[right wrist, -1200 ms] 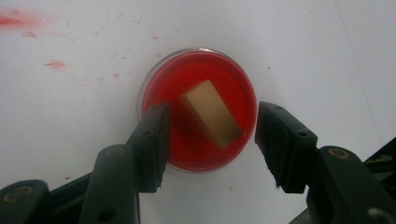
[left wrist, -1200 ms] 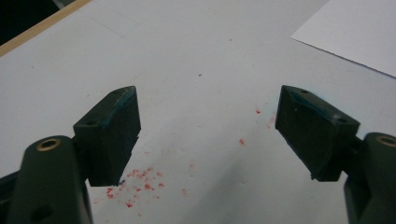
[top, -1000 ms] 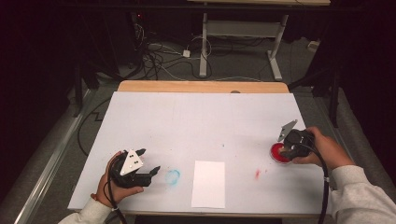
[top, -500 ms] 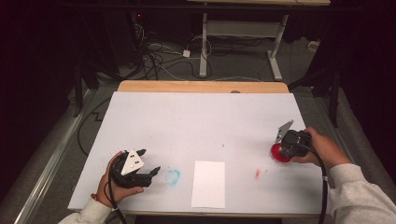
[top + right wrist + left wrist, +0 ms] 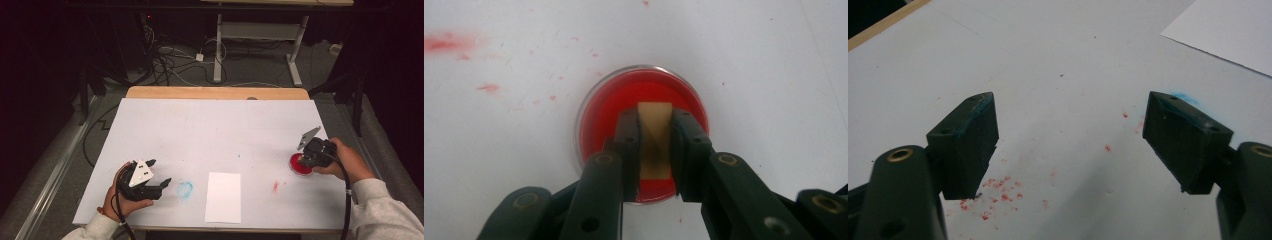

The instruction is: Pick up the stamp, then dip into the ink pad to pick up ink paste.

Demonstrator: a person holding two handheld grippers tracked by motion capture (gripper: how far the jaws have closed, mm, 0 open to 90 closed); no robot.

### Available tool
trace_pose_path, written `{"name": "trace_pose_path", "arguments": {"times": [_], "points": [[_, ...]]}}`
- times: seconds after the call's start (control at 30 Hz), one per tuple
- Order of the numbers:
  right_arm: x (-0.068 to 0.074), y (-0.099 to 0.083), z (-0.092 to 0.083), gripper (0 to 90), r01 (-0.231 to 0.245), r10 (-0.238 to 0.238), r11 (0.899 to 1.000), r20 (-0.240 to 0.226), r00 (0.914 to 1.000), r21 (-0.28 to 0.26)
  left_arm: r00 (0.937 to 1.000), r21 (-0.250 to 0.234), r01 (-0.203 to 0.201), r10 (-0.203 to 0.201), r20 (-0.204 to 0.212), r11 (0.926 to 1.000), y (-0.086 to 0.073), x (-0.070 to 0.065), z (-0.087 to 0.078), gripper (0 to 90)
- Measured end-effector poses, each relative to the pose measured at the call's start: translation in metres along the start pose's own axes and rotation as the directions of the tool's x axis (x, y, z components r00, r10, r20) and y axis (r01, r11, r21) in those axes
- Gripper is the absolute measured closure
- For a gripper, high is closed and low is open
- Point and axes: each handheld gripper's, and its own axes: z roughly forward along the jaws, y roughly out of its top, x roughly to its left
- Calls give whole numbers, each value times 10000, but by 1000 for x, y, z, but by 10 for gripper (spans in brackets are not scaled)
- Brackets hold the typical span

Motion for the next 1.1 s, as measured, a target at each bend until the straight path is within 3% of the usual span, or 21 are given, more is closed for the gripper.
{"name": "trace_pose_path", "arguments": {"times": [0.13,0.23,0.27,0.33,0.47,0.57,0.67,0.7,0.83,0.93,1.1], "points": [[0,-5,-1,759,-671,675,9959,52,9977,-607,10000,-21,55,-55,36,10000,-1,3,1,216],[2,-8,-1,759,-1179,1191,9878,58,9929,-1022,10000,-95,-24,24,-30,10000,-1,6,1,216],[2,-9,-2,759,-1320,1338,9846,80,9910,-1146,9999,-87,117,-117,5,9999,-2,6,0,216],[5,-12,-3,759,-1836,1862,9707,25,9825,-1550,9999,-131,153,-153,-13,9998,-2,7,-1,216],[8,-19,-7,759,-2398,2479,9489,140,9687,-2052,10000,-196,-8,7,-70,9998,-1,6,-1,216],[11,-23,-11,759,-2637,2743,9387,180,9615,-2218,10000,-122,76,-77,-12,9999,-1,5,-1,216],[11,-25,-14,759,-2741,2882,9361,340,9570,-2205,10000,-200,-23,22,-47,9998,-1,7,-1,216],[12,-27,-17,759,-2920,3070,9271,292,9513,-2350,10000,-147,80,-80,-15,9999,-1,6,-2,216],[13,-29,-22,759,-3009,3181,9235,368,9473,-2379,10000,-138,57,-58,-17,9999,-1,6,-2,216],[16,-30,-29,759,-3275,3455,9120,325,9378,-2468,10000,-141,12,-12,-46,9999,-1,6,-3,216],[19,-28,-37,759,-3350,3567,9048,383,9334,-2627,9999,-279,30,-32,-95,9996,0,6,-4,216]]}}
